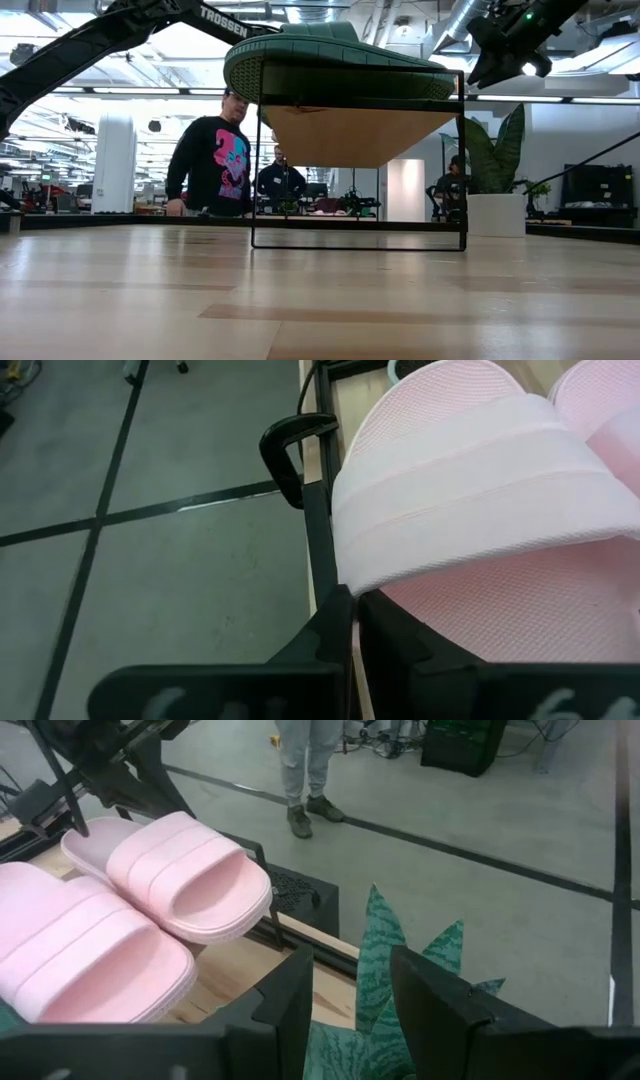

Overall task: Pick and place slides into the shelf
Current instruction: Adjust the slides on the shelf

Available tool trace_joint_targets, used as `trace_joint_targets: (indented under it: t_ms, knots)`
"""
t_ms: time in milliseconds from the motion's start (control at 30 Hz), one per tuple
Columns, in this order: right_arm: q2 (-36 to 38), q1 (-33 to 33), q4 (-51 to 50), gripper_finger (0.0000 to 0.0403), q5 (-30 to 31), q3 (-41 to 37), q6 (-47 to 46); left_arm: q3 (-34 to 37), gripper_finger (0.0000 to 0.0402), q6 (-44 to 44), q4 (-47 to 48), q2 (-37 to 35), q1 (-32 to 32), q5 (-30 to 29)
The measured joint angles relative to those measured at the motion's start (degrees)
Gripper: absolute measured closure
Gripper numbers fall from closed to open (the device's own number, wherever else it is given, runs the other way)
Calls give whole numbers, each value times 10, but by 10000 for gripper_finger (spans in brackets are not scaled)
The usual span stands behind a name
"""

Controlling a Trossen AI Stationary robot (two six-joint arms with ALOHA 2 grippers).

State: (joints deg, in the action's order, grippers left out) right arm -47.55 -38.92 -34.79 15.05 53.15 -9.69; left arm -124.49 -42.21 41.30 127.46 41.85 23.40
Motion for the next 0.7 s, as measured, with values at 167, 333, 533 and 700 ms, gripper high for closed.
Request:
trace_joint_targets:
  t_ms: [167, 333, 533, 700]
  knots:
    - [0, 0, 0, 274, 0, 0, -5, 0, 401, -1, 0, 0, 1, -5]
    - [0, 0, 0, 274, 0, 0, -5, 0, 401, -1, 0, 0, 1, -8]
    - [0, 0, 0, 274, 0, 0, -5, 0, 401, -3, 0, 0, 1, -14]
    - [0, 0, 0, 274, 0, 0, -5, 0, 401, -11, -1, 0, 1, -24]
